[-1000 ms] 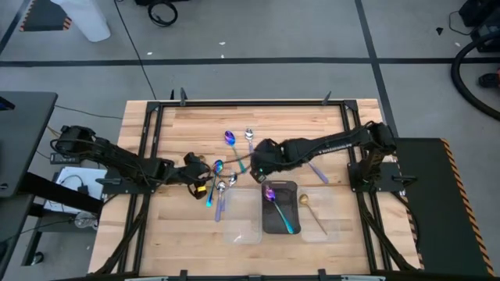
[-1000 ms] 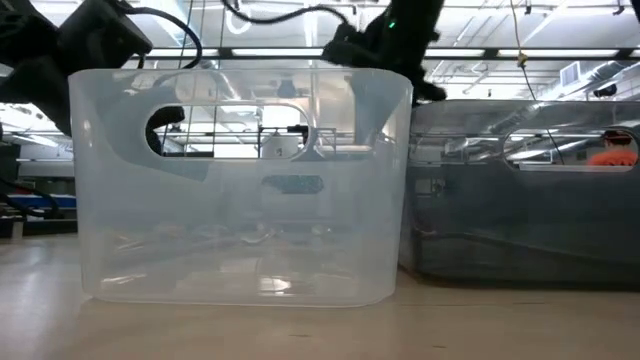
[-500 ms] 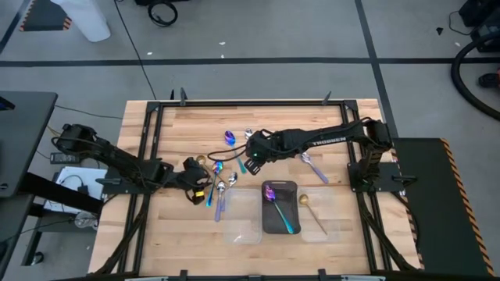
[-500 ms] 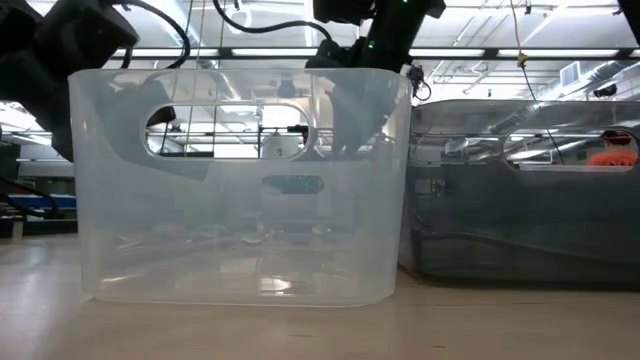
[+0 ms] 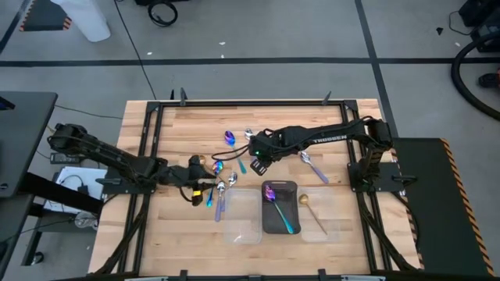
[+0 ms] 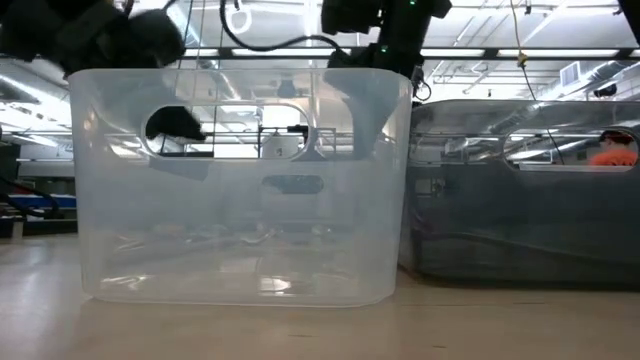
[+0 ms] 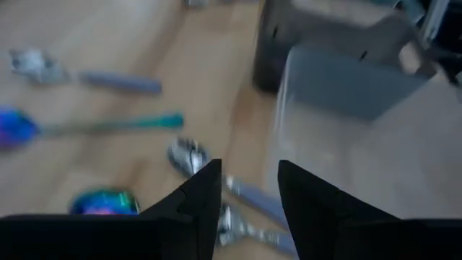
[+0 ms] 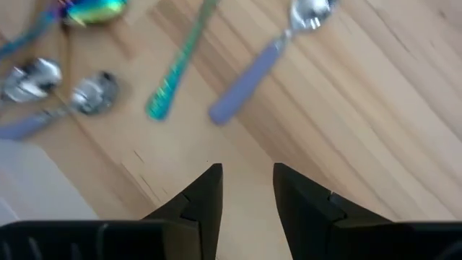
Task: Sort silverware by color (type)
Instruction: Put the purple into the left transparent bin
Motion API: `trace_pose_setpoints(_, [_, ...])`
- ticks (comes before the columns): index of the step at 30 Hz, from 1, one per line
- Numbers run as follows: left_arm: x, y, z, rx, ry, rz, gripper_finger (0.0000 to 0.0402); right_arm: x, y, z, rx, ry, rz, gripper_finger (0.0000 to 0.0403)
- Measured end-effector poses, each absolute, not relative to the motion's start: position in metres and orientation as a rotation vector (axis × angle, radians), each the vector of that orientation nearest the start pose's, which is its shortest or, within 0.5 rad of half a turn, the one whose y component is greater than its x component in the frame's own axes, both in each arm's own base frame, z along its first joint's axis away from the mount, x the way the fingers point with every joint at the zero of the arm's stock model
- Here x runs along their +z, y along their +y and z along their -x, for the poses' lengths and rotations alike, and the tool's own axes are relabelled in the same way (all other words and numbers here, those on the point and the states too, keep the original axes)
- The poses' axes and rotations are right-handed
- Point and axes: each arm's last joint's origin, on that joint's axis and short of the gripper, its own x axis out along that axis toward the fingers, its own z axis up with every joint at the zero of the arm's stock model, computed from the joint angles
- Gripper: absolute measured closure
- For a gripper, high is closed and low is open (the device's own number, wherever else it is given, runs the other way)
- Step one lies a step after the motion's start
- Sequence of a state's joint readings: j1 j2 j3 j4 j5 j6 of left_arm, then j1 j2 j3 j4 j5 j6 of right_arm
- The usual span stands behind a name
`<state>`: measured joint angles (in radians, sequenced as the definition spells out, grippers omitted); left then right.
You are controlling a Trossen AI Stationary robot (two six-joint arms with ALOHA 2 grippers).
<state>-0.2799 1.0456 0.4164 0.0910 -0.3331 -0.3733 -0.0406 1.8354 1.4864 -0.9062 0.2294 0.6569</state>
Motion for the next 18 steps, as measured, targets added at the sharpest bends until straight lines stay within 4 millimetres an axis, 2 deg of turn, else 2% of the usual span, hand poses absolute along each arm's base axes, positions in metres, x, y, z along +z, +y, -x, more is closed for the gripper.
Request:
trace_pose_setpoints(5, [0.214,-0.04,-0.203,0.144,0.406,0.135,0.0258,0.237,-0.019,-0.36,-0.612,1.241,-0.467,0.027])
trace_pose_setpoints(9, [0.225,-0.034,-0.206,0.153,0.374,0.053,0.0258,0.235,-0.018,-0.351,-0.633,1.333,-0.451,0.027])
trace_pose_setpoints(18, [0.226,-0.028,-0.207,0.185,0.392,0.01,0.0258,0.235,-0.014,-0.331,-0.687,1.533,-0.384,0.027])
